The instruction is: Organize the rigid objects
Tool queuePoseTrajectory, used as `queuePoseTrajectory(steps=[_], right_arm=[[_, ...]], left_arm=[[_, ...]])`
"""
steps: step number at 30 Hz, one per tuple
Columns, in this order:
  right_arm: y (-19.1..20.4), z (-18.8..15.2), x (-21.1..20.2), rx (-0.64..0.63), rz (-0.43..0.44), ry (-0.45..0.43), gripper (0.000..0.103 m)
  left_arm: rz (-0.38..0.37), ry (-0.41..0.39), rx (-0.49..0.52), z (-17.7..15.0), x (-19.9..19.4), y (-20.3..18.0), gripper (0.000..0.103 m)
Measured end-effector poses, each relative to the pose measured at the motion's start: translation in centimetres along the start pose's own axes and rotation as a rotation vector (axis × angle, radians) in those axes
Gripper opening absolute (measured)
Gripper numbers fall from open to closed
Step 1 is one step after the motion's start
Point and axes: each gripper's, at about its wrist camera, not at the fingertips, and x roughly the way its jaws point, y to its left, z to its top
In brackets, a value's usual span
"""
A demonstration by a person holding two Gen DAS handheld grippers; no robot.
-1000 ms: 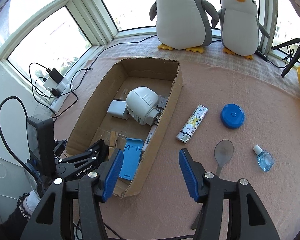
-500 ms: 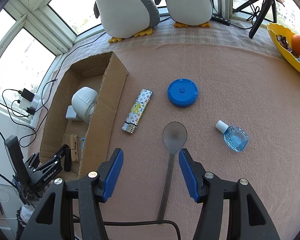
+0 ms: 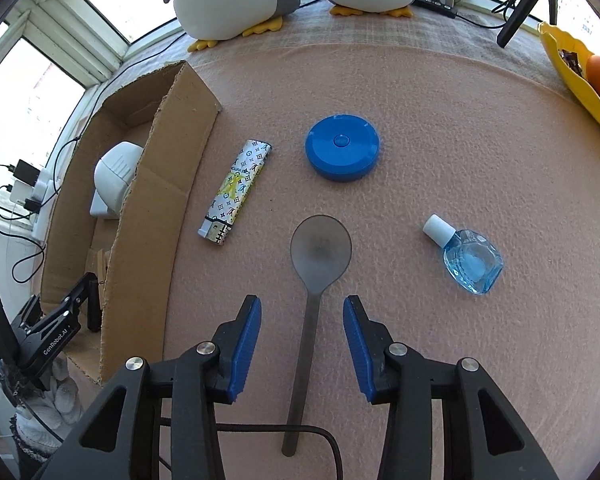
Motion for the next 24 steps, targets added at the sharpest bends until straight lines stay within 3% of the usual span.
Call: queuePoseTrajectory(steps=[16,19,24], right_arm=[[1.5,0.7,2.0,-0.072,-0.111,0.022,0.019],[1.8,0.7,2.1,-0.087,-0.136,0.013,0.012],[1.8,0.7,2.1,-0.075,-0.127,0.002,0.008]], left_arm=[[-0.001,-0.001,-0.001,0.0,0.0,-0.1,0.071],[-0.002,-0.002,-0.004,0.0,0.0,-0.1,0.071],[-0.004,-0.003,-0.005,0.1,0.0,-0.1,0.071]])
